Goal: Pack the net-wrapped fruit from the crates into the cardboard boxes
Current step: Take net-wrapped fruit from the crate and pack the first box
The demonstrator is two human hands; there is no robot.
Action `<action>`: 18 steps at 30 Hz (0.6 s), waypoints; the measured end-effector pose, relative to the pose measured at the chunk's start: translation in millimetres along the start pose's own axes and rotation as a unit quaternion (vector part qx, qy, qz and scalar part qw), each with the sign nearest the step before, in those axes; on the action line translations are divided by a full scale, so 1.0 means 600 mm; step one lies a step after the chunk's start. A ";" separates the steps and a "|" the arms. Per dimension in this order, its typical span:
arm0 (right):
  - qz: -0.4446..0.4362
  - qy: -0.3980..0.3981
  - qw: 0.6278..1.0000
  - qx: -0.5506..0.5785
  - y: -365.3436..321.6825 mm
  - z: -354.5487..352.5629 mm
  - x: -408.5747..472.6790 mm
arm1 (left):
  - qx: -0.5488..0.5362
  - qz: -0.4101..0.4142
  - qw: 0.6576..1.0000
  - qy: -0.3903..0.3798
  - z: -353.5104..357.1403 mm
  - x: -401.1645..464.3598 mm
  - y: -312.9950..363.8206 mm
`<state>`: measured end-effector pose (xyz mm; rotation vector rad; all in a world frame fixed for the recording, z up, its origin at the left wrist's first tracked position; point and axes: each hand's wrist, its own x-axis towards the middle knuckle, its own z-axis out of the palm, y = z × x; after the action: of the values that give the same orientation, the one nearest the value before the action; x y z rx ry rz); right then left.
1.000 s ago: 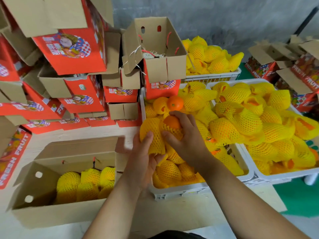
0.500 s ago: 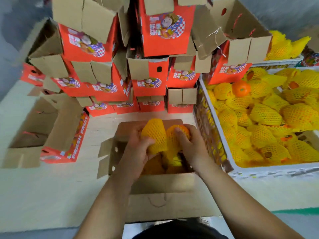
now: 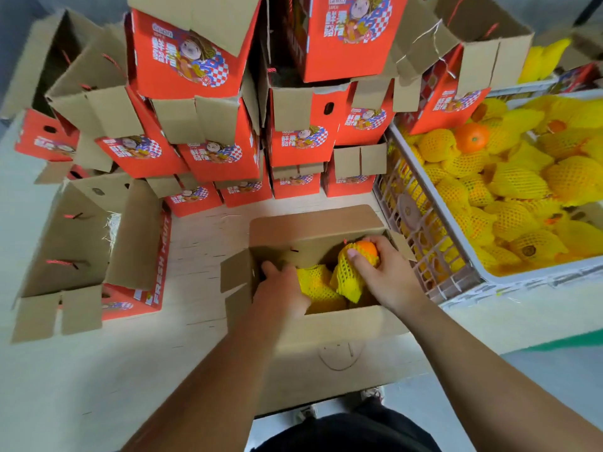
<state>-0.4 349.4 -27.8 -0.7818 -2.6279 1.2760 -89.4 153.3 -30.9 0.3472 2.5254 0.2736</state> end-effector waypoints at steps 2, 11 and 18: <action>0.003 -0.009 1.000 -0.022 -0.004 0.001 0.001 | 0.024 -0.002 1.000 0.016 0.002 0.009 0.005; 0.007 -0.004 0.999 -0.044 -0.011 0.006 0.005 | 0.082 0.043 0.994 0.059 -0.004 0.023 0.009; -0.006 -0.029 0.997 -0.066 -0.015 0.014 0.009 | 0.240 0.184 0.936 0.181 -0.022 0.027 0.017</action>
<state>-11.2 341.4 -26.8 -0.7580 -2.7813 1.1488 -108.1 166.5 -25.6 1.0535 2.8567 -0.1690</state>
